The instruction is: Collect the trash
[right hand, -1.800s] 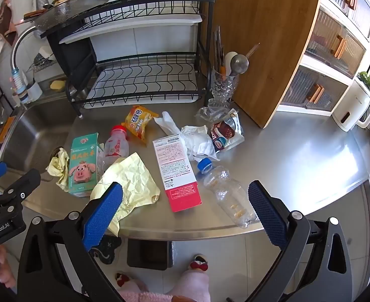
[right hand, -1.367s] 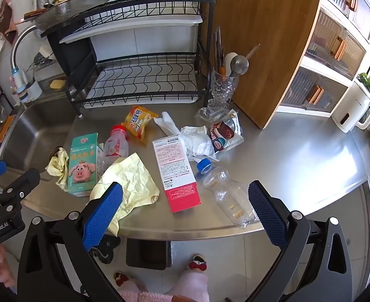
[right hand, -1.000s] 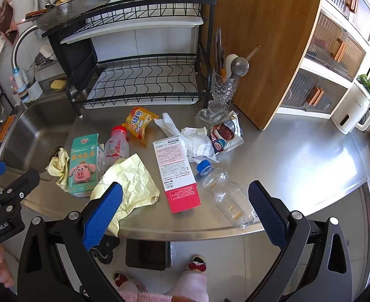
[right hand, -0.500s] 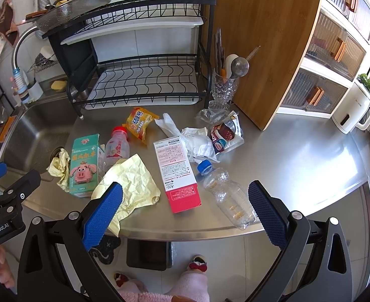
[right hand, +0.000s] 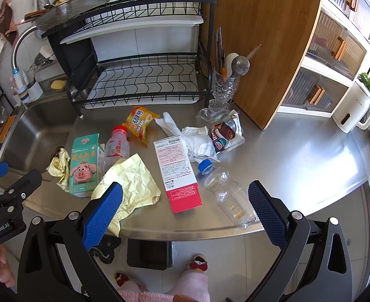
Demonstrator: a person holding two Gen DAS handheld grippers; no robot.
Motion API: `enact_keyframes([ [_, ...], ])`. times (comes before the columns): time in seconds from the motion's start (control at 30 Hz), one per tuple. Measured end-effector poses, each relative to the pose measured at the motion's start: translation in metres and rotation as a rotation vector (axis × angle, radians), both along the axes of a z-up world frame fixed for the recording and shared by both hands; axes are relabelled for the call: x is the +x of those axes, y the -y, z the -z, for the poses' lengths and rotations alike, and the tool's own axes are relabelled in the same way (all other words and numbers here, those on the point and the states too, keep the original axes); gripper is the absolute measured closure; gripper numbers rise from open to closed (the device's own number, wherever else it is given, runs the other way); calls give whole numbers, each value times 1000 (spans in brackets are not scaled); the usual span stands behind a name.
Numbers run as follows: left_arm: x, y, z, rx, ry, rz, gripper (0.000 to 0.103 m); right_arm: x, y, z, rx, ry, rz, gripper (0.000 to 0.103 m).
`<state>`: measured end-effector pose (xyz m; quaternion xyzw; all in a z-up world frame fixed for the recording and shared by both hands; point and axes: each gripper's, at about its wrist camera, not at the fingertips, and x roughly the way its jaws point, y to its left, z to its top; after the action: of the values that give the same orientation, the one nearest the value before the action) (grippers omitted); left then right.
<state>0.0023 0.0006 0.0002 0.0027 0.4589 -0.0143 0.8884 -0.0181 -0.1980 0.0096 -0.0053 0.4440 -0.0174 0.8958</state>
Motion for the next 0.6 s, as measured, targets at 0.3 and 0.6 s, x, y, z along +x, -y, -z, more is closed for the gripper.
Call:
enact_keyframes([
  [0.3, -2, 4, -1, 7, 3, 15, 8, 0, 0, 0, 0, 2, 0, 3],
  [0.6, -2, 4, -1, 6, 4, 24, 8, -1, 2, -1, 3, 5, 5, 3],
])
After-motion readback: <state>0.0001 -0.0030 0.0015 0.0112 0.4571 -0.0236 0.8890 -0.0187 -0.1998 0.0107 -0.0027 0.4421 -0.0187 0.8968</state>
